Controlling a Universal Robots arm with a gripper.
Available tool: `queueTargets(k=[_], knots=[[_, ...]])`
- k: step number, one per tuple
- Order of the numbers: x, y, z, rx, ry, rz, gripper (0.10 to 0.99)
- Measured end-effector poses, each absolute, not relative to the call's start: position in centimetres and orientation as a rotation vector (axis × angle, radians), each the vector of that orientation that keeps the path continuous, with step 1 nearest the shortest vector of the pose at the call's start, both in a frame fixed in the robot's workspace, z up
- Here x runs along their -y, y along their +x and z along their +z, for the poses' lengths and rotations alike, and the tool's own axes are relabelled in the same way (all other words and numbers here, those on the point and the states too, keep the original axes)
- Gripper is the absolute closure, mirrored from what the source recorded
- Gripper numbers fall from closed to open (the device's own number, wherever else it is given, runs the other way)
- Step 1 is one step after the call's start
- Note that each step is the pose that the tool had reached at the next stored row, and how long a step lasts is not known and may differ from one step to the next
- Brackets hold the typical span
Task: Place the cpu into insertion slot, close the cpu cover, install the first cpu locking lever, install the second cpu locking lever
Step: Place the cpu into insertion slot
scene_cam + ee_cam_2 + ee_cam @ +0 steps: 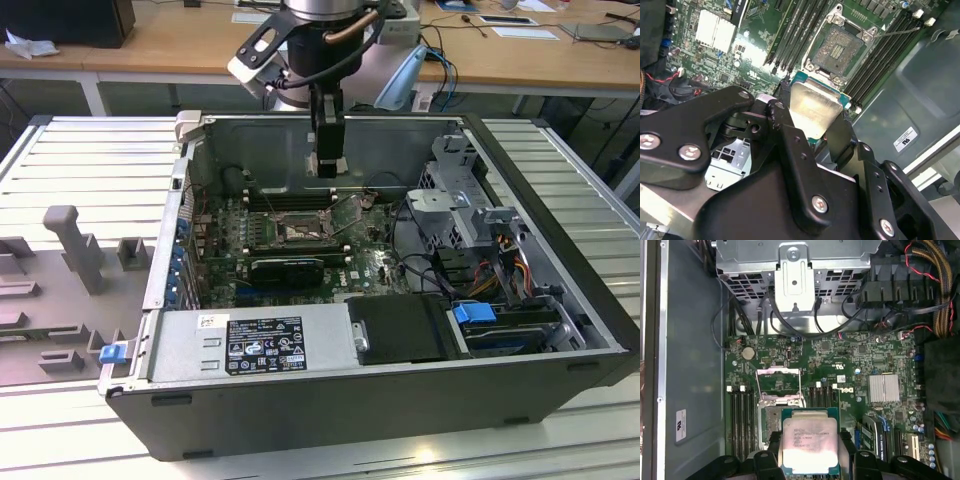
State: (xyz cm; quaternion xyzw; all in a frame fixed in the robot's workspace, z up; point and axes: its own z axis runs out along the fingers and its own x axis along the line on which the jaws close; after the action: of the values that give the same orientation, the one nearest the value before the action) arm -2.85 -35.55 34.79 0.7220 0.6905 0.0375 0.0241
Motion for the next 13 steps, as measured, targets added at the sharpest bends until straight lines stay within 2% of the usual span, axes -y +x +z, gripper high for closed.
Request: queueTargets(k=[13], knots=[[35.55,-2.85,33.98,-2.137,2.234,0.116,0.557]])
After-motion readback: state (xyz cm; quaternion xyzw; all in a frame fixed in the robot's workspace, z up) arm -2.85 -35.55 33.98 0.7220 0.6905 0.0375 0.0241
